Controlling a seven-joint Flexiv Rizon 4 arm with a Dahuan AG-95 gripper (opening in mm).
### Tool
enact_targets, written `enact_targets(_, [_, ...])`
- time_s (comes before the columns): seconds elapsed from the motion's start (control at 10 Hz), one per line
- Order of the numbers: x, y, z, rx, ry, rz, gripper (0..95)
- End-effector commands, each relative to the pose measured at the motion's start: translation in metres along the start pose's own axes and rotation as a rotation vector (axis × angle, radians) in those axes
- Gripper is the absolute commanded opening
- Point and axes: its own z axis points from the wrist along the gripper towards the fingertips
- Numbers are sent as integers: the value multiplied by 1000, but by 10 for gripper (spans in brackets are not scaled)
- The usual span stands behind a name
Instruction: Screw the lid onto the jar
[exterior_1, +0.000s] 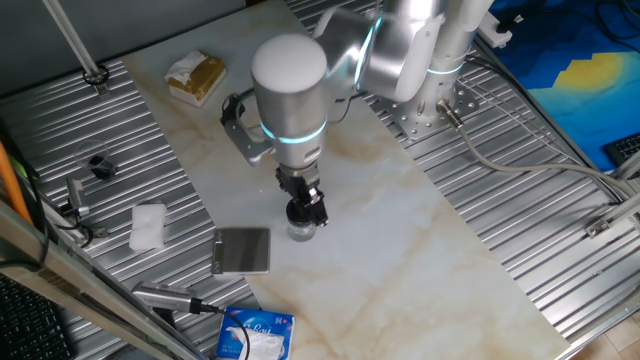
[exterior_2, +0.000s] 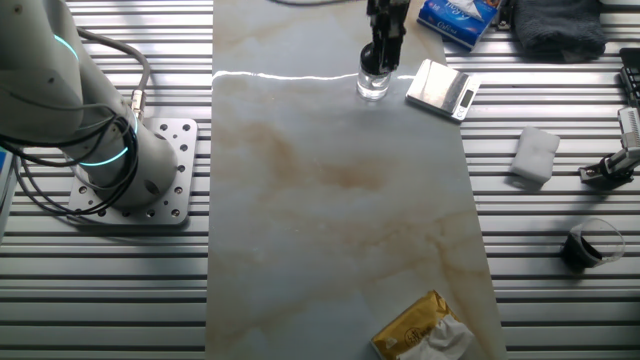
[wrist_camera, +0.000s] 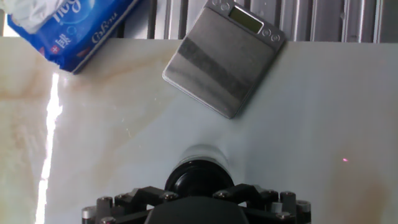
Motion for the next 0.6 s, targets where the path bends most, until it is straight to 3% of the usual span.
enact_targets(0.1, [-1,5,-13,6,6,-17,760])
enact_targets(0.2, [0,9,-26,23,13,-21,380])
enact_targets(0.4, [3,17,-47,28,25,-29,0])
enact_targets(0.6, [5,24,-60,22,27,-43,0])
